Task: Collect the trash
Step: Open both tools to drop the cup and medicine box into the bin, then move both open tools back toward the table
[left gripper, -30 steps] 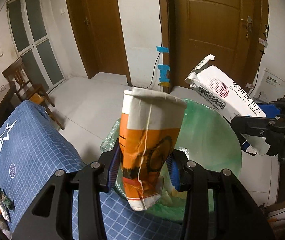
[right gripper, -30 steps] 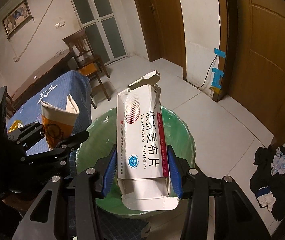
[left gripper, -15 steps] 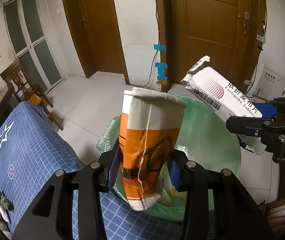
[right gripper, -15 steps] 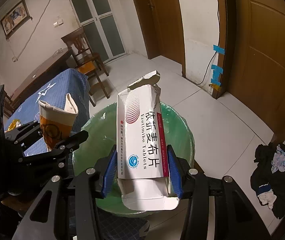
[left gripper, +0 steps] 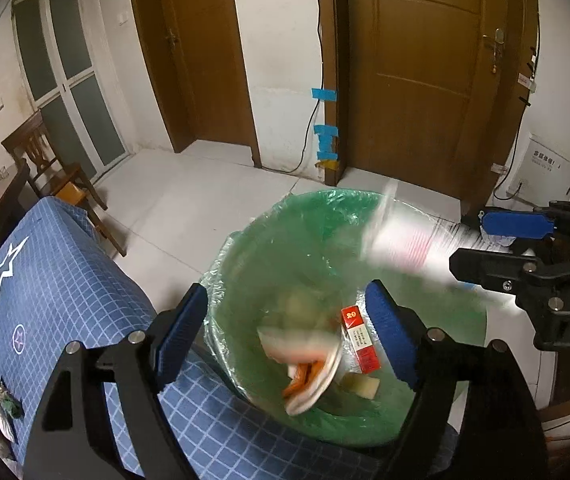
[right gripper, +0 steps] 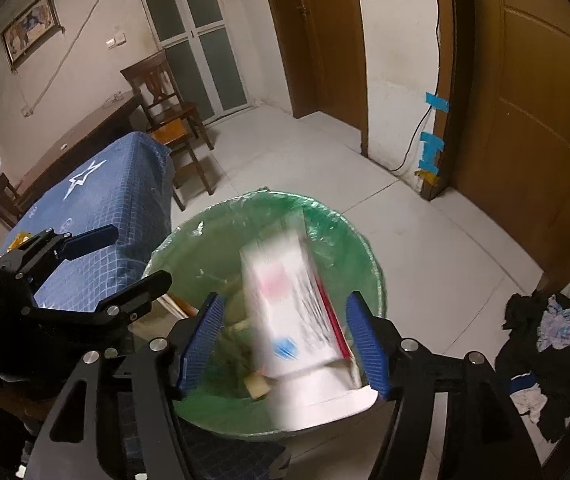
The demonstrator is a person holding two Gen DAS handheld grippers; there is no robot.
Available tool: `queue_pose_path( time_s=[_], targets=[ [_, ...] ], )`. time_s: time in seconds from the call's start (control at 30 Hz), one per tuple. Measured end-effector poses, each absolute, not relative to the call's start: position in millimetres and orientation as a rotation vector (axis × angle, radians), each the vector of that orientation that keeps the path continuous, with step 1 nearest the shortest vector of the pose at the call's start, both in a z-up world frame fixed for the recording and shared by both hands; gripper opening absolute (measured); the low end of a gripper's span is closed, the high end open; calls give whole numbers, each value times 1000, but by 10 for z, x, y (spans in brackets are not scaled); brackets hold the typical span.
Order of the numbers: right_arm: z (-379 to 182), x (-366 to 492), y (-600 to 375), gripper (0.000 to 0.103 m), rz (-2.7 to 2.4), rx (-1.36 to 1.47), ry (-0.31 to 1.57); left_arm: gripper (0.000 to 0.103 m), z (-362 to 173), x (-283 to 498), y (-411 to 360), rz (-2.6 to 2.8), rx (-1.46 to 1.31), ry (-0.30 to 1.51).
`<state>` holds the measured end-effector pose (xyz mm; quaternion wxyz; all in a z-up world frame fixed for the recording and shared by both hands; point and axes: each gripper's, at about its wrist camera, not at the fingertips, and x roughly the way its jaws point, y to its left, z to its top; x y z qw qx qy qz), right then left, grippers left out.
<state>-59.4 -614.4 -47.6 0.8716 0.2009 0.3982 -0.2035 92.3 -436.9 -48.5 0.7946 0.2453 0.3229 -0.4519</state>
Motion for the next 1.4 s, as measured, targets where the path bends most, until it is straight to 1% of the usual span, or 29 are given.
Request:
queue_pose_path(
  time_s=[0.3,0.53,0.73,0.87,0.93,1.13,1.23,1.4],
  targets=[
    [-529,-631,-6164,65,-424,434,823,78,-487,891,-4244,-951,518,682],
    [-515,-633,-6068,65,-423,407,806,78,-411,848,-4102,-913,512,636],
    [-395,-622,-5820,65,-460,317,729,78,-278,790,-3856,-827,481,560],
    [-281,-658,-5601,66,-482,257,633,78,-174,796,-3512,-736,428,512],
    [-246,-666,-5467,69,-483,244,581,78,-137,821,-3339,-692,402,500],
    [-180,-587,-4955,75,-435,203,463,80,-17,849,-2612,-524,325,464],
    [-161,-461,-4678,76,-371,202,442,81,67,883,-2180,-442,267,463],
    [-190,-131,-4128,76,-222,200,467,82,225,1002,-1471,-307,163,492]
  ],
)
